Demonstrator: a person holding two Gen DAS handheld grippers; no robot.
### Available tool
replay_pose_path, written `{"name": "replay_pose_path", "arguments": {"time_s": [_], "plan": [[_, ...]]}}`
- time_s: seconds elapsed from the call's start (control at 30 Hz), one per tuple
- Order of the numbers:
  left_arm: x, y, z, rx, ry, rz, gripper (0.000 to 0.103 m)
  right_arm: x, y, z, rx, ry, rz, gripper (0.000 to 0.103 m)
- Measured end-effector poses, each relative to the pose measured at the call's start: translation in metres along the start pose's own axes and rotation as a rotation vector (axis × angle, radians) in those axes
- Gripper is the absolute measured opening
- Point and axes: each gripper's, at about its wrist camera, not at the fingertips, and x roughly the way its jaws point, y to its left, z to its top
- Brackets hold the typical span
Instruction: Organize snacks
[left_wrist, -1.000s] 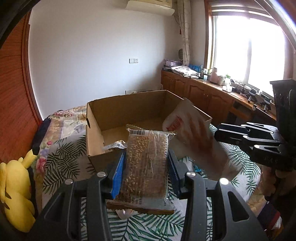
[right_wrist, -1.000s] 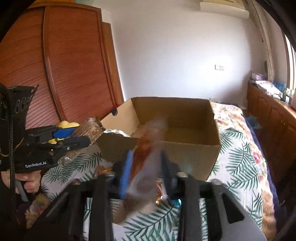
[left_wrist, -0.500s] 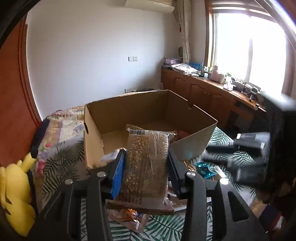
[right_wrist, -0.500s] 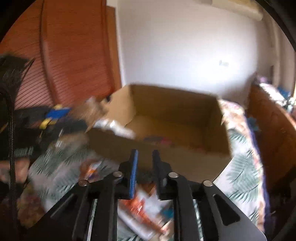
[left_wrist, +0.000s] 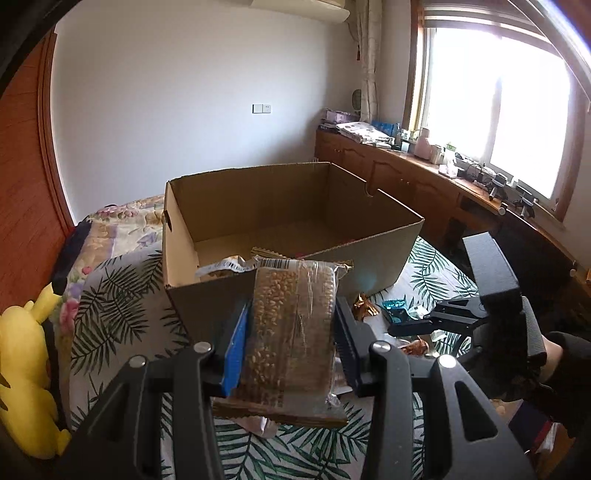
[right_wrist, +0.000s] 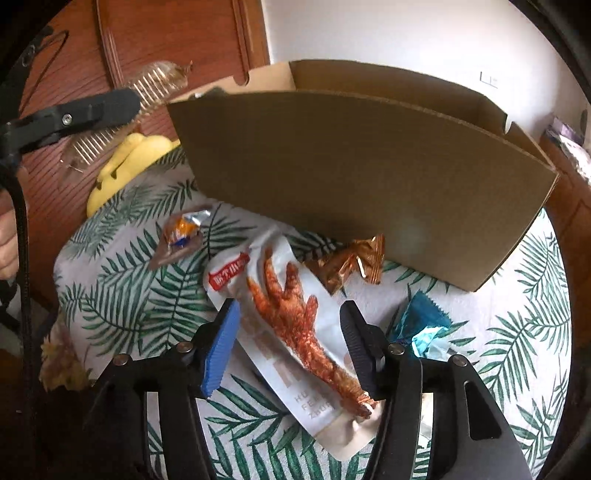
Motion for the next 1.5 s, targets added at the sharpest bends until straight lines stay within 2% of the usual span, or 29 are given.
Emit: {"name": "replay_pose_path", "arguments": {"time_s": [0.17,0.27,0.43,0.7,0.77,0.8,0.83,1.03,1.2,1.5], "plan": [[0.0,-0.001,-0.008,-0.007,0.009,-0.01,0.042,0.01,0.008,-0.004,-0.043,0.028,-0.027,0.064],[0.001,-0.001,-0.016,-0.008,0.02,-0.015,0.042,0.014,0.014,-0.006,-0.078,0.029,-0.048,0.069],[0.006,-0.001,-0.023,-0.007,0.039,-0.017,0.042,0.021,0.016,-0.008,-0.126,0.051,-0.107,0.074],[0.007,-0.001,-0.025,-0.01,0.043,-0.02,0.042,0.027,0.002,-0.003,-0.061,0.071,-0.076,0.073],[0.006,-0.002,-0.025,-0.009,0.044,-0.017,0.042,0.025,0.001,-0.003,-0.056,0.075,-0.072,0.065],[0.007,-0.002,-0.025,-0.009,0.044,-0.018,0.042,0.024,0.002,-0.003,-0.06,0.079,-0.066,0.055],[0.007,-0.002,-0.025,-0.01,0.044,-0.018,0.042,0.022,0.003,-0.003,-0.069,0.083,-0.069,0.049],[0.006,-0.002,-0.026,-0.013,0.045,-0.021,0.042,0.008,0.028,-0.004,-0.155,0.072,-0.133,0.024],[0.004,0.0,-0.024,-0.017,0.035,-0.017,0.042,-0.008,0.037,-0.007,-0.158,0.029,-0.135,0.018],[-0.008,0.002,-0.017,-0.022,0.006,-0.012,0.042,-0.036,0.046,-0.009,-0.161,-0.032,-0.104,0.017]]}}
